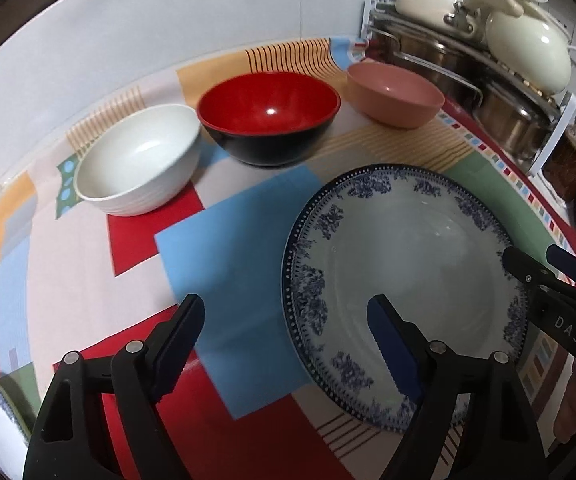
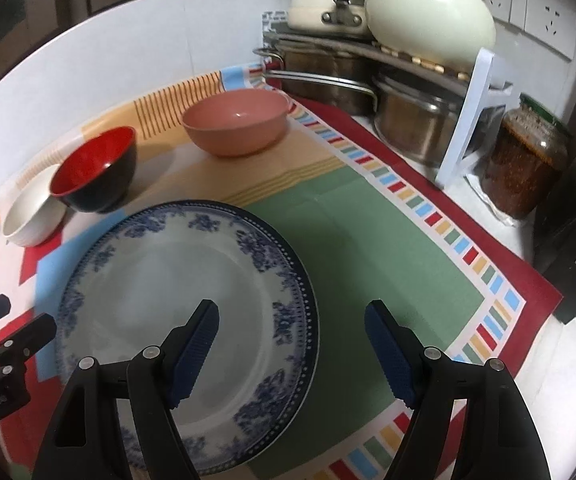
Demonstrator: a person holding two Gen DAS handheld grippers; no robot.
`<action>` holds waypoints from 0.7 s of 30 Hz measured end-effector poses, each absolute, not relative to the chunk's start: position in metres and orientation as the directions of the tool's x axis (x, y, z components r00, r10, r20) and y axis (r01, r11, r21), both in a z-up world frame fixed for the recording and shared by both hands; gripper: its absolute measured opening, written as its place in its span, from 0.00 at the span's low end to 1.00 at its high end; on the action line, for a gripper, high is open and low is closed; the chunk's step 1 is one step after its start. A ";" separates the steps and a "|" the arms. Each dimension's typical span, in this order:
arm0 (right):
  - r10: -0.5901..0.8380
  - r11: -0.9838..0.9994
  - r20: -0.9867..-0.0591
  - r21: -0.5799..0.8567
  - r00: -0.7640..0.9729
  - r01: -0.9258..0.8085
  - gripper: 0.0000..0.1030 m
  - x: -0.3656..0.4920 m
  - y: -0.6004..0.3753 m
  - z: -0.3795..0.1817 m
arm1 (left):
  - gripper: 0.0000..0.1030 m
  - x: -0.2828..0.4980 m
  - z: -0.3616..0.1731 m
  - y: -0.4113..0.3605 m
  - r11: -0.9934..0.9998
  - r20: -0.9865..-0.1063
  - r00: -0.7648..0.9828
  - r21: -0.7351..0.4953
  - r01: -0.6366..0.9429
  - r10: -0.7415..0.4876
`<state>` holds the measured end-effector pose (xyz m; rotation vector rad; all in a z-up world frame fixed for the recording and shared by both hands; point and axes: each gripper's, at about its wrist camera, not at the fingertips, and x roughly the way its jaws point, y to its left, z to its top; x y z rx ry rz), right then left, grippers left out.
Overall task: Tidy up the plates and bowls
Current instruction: 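Move both grippers to the second blue-rimmed plate beside the pink bowl, then close both grippers on the rim of the blue-floral plate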
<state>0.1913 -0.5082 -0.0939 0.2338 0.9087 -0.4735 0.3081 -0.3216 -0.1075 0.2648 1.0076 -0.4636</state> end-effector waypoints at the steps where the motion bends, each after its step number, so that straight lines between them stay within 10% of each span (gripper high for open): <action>1: -0.292 0.872 -0.805 -0.002 0.517 0.490 0.74 0.192 -0.510 -0.097 | 0.80 0.311 -0.111 -0.324 0.872 -0.861 0.446 0.004 0.489 -0.246; 21: -0.261 0.869 -0.843 0.007 0.470 0.496 0.56 0.206 -0.527 -0.123 | 0.55 0.331 -0.135 -0.344 0.855 -0.888 0.381 -0.028 0.517 -0.259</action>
